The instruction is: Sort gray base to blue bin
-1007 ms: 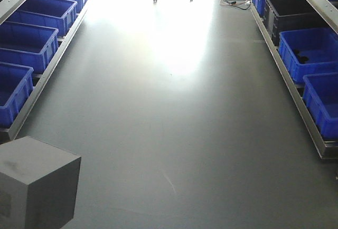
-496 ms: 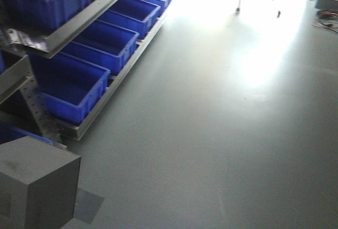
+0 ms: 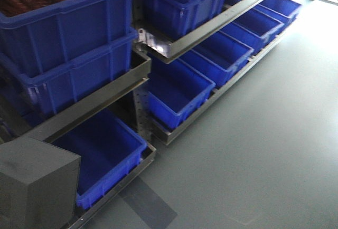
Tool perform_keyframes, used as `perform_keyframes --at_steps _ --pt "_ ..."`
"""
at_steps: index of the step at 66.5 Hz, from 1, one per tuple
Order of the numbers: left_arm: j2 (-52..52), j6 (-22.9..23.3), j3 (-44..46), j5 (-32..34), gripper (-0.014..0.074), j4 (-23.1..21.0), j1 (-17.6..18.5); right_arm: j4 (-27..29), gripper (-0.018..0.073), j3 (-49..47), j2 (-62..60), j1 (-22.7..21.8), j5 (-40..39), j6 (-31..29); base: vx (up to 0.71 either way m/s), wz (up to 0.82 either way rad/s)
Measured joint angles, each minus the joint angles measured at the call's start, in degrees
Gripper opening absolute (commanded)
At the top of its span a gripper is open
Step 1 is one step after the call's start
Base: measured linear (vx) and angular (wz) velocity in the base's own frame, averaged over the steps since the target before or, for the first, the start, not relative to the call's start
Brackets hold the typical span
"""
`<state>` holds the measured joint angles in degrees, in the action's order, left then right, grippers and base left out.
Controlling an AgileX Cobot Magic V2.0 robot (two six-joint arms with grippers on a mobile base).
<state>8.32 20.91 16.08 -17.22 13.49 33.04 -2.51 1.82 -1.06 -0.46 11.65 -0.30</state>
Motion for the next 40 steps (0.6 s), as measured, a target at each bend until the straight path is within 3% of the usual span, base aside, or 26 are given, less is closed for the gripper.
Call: perform_keyframes --at_steps 40 --pt "0.0 0.0 0.0 0.0 -0.0007 0.0 0.0 0.0 -0.0005 0.0 0.0 0.0 0.0 0.3 0.19 0.81"
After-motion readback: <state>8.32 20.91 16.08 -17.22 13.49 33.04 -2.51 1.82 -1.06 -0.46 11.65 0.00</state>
